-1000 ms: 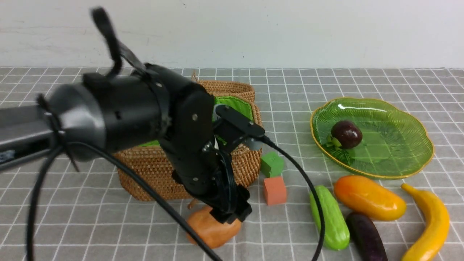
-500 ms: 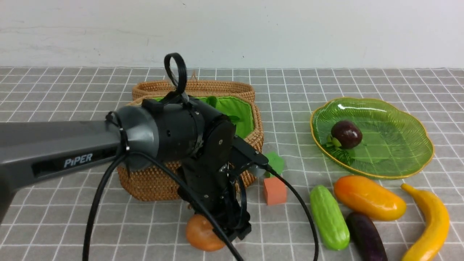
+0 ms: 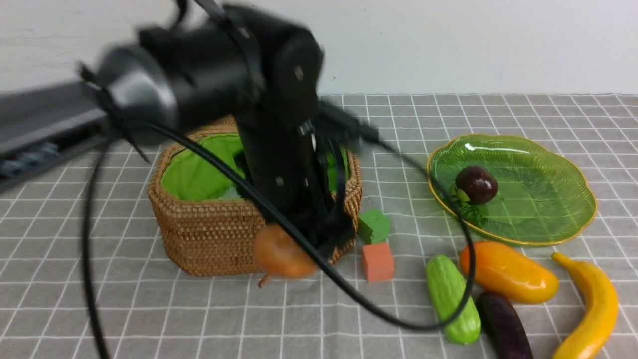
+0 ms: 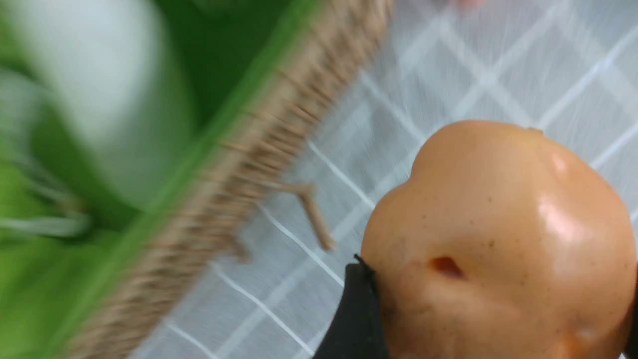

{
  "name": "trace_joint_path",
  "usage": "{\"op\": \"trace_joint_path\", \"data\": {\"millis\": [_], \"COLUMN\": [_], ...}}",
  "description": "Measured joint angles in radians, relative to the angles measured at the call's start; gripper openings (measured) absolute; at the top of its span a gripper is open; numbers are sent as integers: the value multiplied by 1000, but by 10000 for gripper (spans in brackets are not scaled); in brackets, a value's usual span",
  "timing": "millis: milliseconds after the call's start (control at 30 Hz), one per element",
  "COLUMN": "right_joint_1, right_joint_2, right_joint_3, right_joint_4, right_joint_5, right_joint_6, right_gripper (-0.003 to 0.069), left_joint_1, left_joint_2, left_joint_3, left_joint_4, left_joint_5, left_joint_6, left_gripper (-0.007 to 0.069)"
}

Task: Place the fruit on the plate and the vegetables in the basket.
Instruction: Grab a potato with your left arm and place it in the basket on the left, then use the right arm to grab a banana and put it into the right plate

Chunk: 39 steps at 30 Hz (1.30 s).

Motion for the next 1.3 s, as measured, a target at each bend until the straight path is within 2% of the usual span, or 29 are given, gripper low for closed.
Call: {"op": "trace_joint_path", "data": {"millis": [100, 233, 267, 333, 467, 700, 833, 1000, 1100, 1233, 1300], "right_joint_1": [0, 0, 0, 0, 0, 0, 0, 0, 0, 0, 0], "right_joint_2": [0, 0, 0, 0, 0, 0, 0, 0, 0, 0, 0], "right_joint_3": [0, 0, 0, 0, 0, 0, 0, 0, 0, 0, 0], "right_joint_4": [0, 0, 0, 0, 0, 0, 0, 0, 0, 0, 0], "right_joint_5": [0, 0, 0, 0, 0, 0, 0, 0, 0, 0, 0], "right_joint_6": [0, 0, 0, 0, 0, 0, 0, 0, 0, 0, 0], "right_gripper": [240, 240, 240, 240, 240, 240, 240, 240, 240, 240, 240], "left_joint_1": [38, 110, 110, 152, 173, 172, 172, 172, 172, 172, 172], "left_joint_2": [-64, -82, -81, -39, 58, 175, 176, 171, 147, 91, 9], "left_joint_3": [-29, -33, -33, -33, -33, -32, -32, -32, -32, -32, -32], "left_joint_4": [68, 218, 226, 317, 389, 383, 380, 380, 378, 375, 361], "left_joint_5": [-89, -207, -217, -268, -304, -310, -278, -156, -46, -3, 17], "left_joint_6": [-88, -254, -262, -365, -456, -545, -590, -593, -587, -587, -586], "left_gripper": [588, 588, 588, 588, 588, 588, 636, 666, 629, 573, 503]}}
